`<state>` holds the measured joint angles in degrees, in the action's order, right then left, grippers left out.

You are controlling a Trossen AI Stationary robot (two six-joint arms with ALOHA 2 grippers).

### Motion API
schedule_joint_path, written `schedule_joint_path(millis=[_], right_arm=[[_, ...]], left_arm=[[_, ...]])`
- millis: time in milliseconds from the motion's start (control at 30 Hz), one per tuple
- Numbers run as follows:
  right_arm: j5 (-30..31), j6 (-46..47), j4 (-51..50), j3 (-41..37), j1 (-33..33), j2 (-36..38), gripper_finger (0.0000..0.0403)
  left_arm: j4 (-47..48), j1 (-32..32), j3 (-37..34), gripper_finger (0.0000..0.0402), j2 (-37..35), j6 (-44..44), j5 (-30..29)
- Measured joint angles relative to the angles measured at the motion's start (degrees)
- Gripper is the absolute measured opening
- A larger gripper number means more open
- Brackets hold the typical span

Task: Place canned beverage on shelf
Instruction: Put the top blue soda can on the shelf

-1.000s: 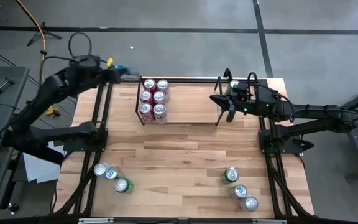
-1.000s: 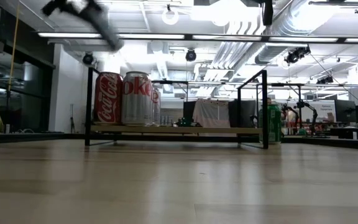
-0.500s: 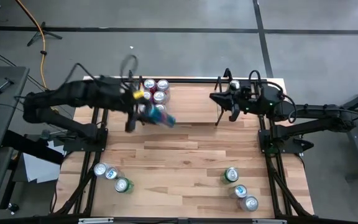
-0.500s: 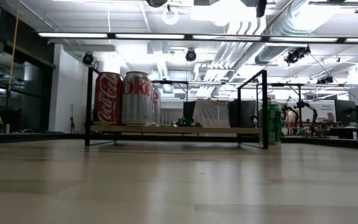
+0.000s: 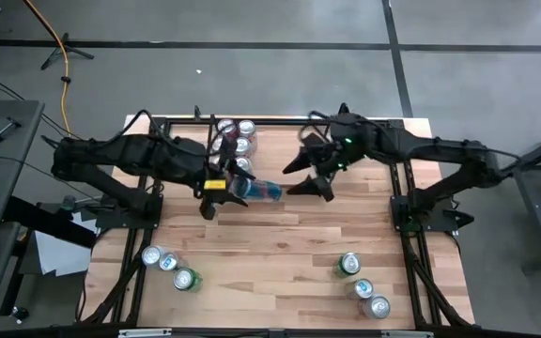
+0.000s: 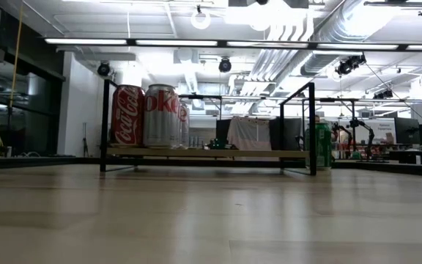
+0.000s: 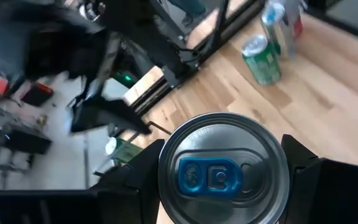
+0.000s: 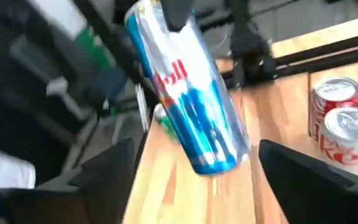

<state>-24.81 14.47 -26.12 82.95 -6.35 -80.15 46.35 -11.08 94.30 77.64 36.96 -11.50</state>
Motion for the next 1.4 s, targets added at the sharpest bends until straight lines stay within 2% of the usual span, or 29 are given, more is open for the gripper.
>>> schedule_joint_path(millis=[100,267,367,533,633,800,1133,1400], right_arm=[[-3.48,-5.27,-8.59,9.1,-0.41,-5.5,0.0342],[-8.79,-11.07,-17.5,20.87,-0.5,-14.25,0.0344],[-10.81,-13.93,-21.65,26.06,-0.5,-19.13,0.0344],[-19.08,-15.58,-24.84,31.98,-0.5,-25.69,0.0344],[-22.4,-16.39,-26.02,33.23,-0.32,-28.4,0.0344],[-28.31,-15.97,-26.36,33.27,0.43,-30.71,0.0344],[-28.75,-18.05,-29.34,33.27,3.69,-31.09,0.0344],[-24.61,-16.27,-28.36,33.27,4.59,-31.07,0.0334]], left_arm=[[0.17,-1.98,0.0,0.015,1.01,3.98,-2.56],[-0.21,-5.74,0.0,0.0152,3.0,10.83,-7.62],[-0.22,-8.05,0.0,0.0152,4.27,15.68,-11.0],[-0.09,-10.6,0.0,0.0152,5.91,23.65,-15.38],[-0.18,-11.26,-0.02,0.0152,6.77,28.06,-16.17],[-0.17,-11.38,-0.01,0.0152,8.15,30.55,-15.85],[-0.52,-11.09,-0.02,0.0153,8.82,33.43,-18.36],[-0.65,-10.41,-0.02,0.0148,8.89,31.67,-20.79]])
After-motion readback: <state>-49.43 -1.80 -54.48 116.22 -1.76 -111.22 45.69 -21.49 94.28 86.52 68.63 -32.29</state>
